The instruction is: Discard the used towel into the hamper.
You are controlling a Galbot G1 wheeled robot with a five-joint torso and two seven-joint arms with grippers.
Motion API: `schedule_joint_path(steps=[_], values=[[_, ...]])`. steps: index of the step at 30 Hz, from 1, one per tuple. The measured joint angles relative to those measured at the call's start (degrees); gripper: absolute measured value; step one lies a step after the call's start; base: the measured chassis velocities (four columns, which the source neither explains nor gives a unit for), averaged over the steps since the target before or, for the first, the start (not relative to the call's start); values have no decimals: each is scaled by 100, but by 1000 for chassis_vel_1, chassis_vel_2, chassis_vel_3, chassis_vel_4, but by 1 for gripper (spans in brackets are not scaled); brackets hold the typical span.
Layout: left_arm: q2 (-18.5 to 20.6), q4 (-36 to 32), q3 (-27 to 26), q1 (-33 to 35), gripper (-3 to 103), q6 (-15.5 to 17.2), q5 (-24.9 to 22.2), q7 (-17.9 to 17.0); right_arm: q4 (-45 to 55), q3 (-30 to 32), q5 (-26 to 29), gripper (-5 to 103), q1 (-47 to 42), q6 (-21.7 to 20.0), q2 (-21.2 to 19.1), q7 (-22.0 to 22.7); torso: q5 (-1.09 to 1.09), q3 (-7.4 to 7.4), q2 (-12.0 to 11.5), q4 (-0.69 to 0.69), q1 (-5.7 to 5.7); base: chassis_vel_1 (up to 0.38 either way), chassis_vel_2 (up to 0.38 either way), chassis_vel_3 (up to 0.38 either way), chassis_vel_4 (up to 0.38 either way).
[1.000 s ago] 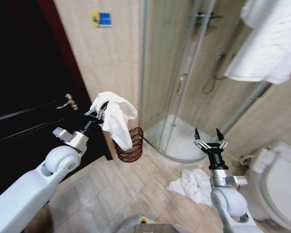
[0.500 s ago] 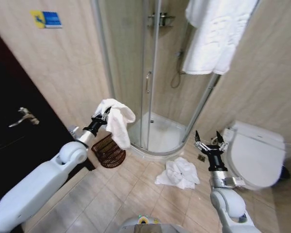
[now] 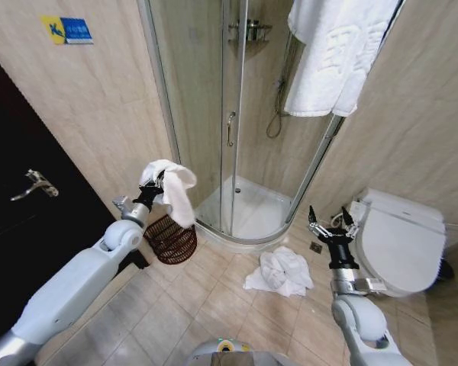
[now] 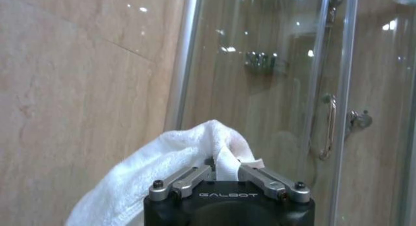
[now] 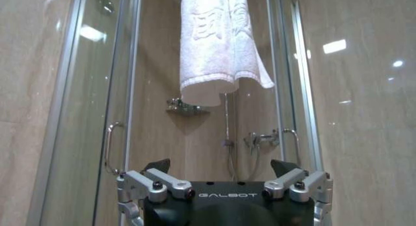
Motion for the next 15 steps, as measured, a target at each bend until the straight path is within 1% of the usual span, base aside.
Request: schedule_joint_path(steps=[5,15], values=[[45,-72,-48,18,4,10,-22,-21,4,19,46,100,-22,6,-9,-24,0,-1,-2,-2,-1,0,0,0,0],[116,-176,-136,61,4,43,-42,-84,20,55,74,100,-43,79,-26,41,1,-2,-4,0,-2,65,62,77,73]])
